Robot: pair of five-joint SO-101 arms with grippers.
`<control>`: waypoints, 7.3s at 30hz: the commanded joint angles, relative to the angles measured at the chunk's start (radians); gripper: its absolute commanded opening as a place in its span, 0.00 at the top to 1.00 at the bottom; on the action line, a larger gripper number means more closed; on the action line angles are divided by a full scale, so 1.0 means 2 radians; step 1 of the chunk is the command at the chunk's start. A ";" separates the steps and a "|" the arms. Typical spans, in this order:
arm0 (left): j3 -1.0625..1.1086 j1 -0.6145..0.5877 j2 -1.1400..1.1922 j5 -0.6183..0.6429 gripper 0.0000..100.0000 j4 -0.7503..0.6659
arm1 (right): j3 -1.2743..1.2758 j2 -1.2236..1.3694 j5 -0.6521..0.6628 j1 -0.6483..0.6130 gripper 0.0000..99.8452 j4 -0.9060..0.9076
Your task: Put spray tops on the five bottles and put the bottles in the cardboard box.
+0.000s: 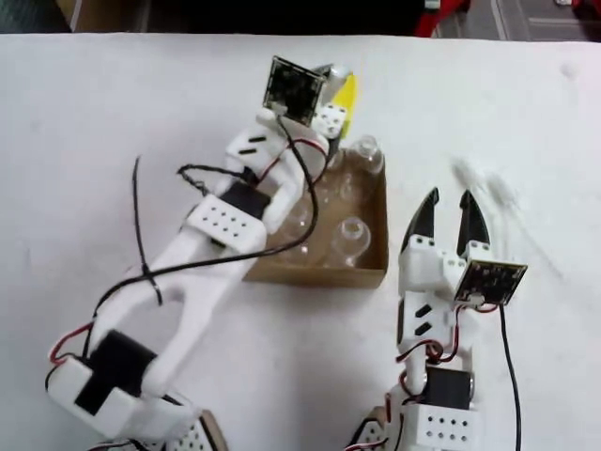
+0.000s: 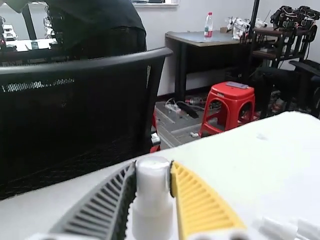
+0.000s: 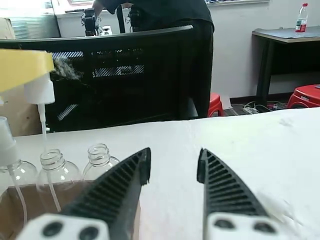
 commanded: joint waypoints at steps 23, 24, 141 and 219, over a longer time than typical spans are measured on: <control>0.032 -0.007 0.033 0.005 0.98 -0.012 | 0.004 0.000 0.005 0.001 0.87 0.000; 0.033 -0.007 0.033 0.005 0.98 -0.012 | 0.004 0.000 0.005 0.000 0.87 0.000; 0.313 -0.227 -0.234 -0.072 0.96 0.208 | 0.004 -0.001 0.005 0.001 0.94 -0.021; 0.368 -0.200 -0.236 -0.077 0.98 0.117 | -1.471 1.456 0.367 0.109 0.84 0.526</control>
